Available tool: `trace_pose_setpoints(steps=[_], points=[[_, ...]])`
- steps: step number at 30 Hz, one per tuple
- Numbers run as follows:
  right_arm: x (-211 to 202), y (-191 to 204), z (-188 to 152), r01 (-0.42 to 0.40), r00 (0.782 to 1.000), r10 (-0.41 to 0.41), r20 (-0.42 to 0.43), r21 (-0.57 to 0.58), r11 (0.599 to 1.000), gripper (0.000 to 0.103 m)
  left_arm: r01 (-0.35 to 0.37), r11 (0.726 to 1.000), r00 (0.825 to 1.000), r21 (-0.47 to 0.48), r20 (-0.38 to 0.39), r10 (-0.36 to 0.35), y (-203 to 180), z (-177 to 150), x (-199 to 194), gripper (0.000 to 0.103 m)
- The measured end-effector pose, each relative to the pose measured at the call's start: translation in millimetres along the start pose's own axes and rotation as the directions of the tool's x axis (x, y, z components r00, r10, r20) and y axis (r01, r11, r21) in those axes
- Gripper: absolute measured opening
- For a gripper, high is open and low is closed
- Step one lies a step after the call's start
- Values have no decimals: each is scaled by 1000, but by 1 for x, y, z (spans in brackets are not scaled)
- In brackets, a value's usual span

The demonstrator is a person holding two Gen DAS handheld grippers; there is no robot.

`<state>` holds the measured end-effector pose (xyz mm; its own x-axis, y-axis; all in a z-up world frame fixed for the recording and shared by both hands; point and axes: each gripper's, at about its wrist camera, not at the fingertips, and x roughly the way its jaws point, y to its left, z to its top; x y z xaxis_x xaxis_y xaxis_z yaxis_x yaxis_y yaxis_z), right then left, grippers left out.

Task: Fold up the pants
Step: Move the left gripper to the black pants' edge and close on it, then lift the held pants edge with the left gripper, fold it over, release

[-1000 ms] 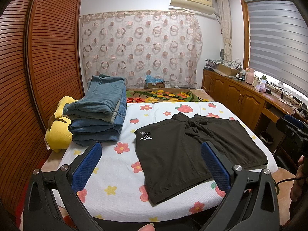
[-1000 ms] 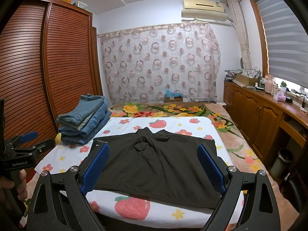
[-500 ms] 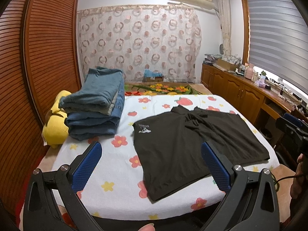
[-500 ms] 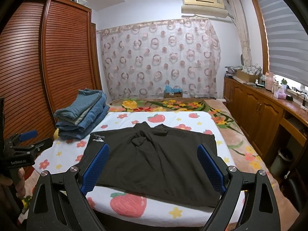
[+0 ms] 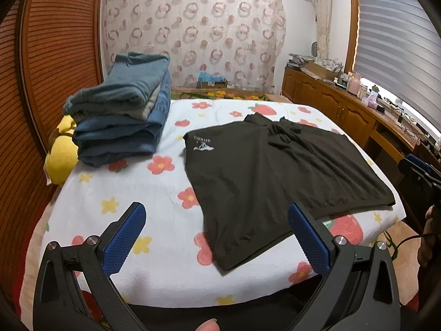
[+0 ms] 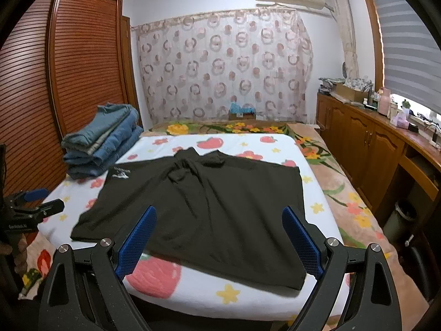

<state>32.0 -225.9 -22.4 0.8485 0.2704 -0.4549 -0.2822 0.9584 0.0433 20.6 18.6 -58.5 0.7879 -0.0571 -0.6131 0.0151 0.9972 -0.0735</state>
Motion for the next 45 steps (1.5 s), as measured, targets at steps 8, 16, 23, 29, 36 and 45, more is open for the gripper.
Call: trace_pose_setpoints(steps=[8, 16, 23, 29, 36, 45], points=[[1, -3, 3, -3, 999, 2, -38, -6, 1000, 93, 32, 999, 997, 7, -71, -31, 10, -13, 21, 101], [8, -3, 5, -12, 997, 11, -76, -15, 1000, 93, 87, 996, 985, 20, -151, -84, 8, -27, 40, 69], [8, -9, 8, -43, 994, 41, -98, -13, 999, 93, 107, 993, 980, 48, -171, -98, 3, -30, 43, 52], [8, -19, 9, -56, 993, 55, -104, -8, 998, 93, 98, 994, 981, 47, -175, -88, 7, -33, 46, 48], [10, -24, 8, -55, 993, 54, -101, -6, 998, 93, 133, 989, 978, 64, -168, -121, 8, -33, 46, 19], [18, -21, 11, -50, 993, 49, -109, -11, 999, 93, 198, 977, 971, 81, -155, -184, 1, -21, 41, 6]])
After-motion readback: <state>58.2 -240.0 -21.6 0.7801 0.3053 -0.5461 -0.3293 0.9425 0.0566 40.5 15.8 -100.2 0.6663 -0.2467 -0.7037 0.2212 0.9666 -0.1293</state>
